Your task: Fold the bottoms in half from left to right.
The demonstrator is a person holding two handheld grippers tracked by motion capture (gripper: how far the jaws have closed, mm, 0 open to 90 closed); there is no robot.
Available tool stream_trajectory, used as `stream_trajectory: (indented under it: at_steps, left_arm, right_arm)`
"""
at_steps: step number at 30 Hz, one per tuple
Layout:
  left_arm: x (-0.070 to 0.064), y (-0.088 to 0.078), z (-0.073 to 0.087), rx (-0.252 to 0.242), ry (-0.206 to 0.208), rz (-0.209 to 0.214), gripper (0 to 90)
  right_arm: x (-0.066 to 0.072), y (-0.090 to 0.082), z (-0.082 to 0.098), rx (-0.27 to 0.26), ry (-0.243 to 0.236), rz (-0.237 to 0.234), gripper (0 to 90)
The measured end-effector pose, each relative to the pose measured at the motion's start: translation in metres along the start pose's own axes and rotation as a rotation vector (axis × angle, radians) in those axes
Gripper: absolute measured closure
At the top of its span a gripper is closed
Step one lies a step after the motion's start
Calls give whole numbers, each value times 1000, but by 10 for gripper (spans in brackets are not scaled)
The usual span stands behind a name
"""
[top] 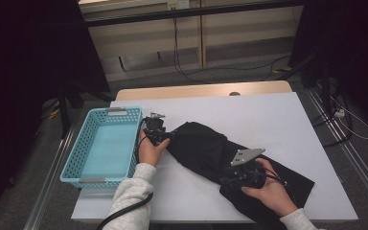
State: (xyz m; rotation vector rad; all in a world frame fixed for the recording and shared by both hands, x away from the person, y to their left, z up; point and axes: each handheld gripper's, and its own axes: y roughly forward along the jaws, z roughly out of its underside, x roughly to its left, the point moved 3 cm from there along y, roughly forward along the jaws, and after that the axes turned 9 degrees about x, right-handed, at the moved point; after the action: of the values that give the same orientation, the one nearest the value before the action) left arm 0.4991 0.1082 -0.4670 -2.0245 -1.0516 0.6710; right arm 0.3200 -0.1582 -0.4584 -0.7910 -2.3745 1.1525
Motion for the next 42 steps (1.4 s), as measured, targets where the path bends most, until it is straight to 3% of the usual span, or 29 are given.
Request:
stream_trajectory:
  at_steps: [2, 3, 5, 7, 9, 11, 14, 16, 22, 26, 29, 31, 33, 34, 37, 40, 42]
  left_arm:
    - [0, 4, 1, 35, -13, 27, 557]
    - [0, 6, 2, 36, 13, 18, 591]
    - [0, 6, 3, 33, 24, 12, 693]
    - [1, 6, 3, 47, 4, 34, 806]
    - [0, 6, 3, 51, 0, 36, 865]
    - [-2, 5, 2, 67, 11, 24, 879]
    - [1, 2, 0, 84, -15, 15, 887]
    - [3, -2, -1, 81, -47, 26, 889]
    - [8, -15, 2, 67, -59, 1, 889]
    - [15, -16, 6, 71, -88, -19, 887]
    - [12, -15, 5, 49, -81, -9, 861]
    - [9, -13, 2, 36, -32, -15, 649]
    - [7, -7, -1, 28, -22, 8, 456]
    - [7, -5, -1, 23, -28, 11, 417]
    - [9, 5, 2, 66, -24, 9, 394]
    - [8, 6, 2, 58, -7, -7, 390]
    - [6, 7, 1, 57, -12, 10, 434]
  right_arm:
    - [-3, -2, 1, -1, 9, 2, 513]
    - [-4, -3, 2, 0, 14, 5, 487]
    - [-7, -6, 3, -9, 32, 8, 462]
    - [-8, -8, 4, -18, 39, 6, 438]
    - [-8, -10, 4, -23, 48, 9, 409]
    - [-8, -11, 5, -24, 50, 12, 396]
    - [-8, -14, 4, -24, 46, 34, 370]
    - [-8, -16, 5, -31, 48, 25, 367]
    - [-11, -21, 8, -46, 63, 43, 362]
    - [-12, -24, 9, -53, 67, 47, 356]
    - [-14, -27, 10, -60, 77, 50, 345]
    - [-18, -30, 12, -71, 93, 59, 340]
    - [-22, -34, 13, -84, 112, 73, 339]
    - [-24, -36, 14, -90, 119, 74, 338]
    - [-28, -41, 17, -101, 131, 81, 336]
    - [-33, -45, 21, -108, 146, 91, 332]
    - [-36, -49, 24, -111, 156, 101, 330]
